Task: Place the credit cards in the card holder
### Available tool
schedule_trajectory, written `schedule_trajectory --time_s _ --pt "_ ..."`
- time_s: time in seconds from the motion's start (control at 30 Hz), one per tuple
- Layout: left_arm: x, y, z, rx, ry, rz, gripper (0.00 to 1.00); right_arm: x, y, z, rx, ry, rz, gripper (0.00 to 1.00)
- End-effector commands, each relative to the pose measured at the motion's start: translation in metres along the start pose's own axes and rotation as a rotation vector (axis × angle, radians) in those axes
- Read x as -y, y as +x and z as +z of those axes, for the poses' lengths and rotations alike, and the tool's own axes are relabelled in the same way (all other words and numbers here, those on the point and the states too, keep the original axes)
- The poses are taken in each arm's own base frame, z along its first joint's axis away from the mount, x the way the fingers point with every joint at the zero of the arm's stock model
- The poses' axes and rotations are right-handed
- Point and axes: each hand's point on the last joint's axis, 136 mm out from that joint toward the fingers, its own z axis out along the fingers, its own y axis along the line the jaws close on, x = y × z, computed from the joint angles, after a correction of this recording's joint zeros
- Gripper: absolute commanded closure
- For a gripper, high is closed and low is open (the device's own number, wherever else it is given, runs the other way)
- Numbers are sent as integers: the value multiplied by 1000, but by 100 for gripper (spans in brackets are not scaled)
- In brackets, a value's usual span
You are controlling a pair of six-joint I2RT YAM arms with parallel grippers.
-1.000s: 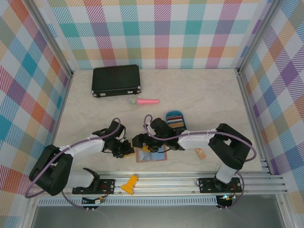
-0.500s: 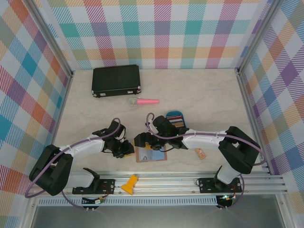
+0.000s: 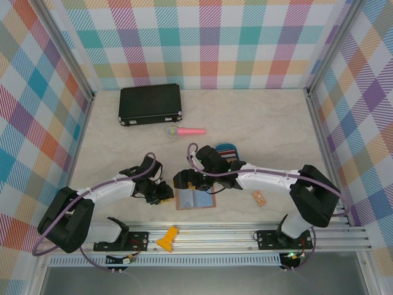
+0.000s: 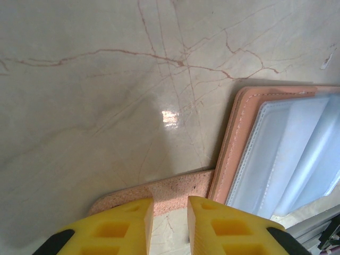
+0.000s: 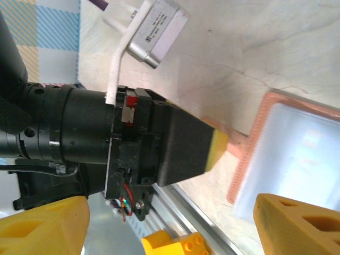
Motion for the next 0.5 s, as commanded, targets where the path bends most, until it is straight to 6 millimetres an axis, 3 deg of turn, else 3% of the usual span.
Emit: schedule_trajectory --time_s 0.0,0.13,0.2,0.33,0.47 --pt "-29 12 7 -33 -101 -50 74 12 -5 -27 39 118 -11 19" --pt "-21 7 0 -7 -76 -29 74 41 -7 -54 69 258 12 19" --pt "-12 2 -8 27 -53 -6 69 55 -12 -73 84 304 22 22" --pt "12 -10 -33 108 14 55 50 70 -29 -121 129 377 -55 29" --pt "39 -18 -66 216 111 128 37 71 -57 -171 180 442 -262 32"
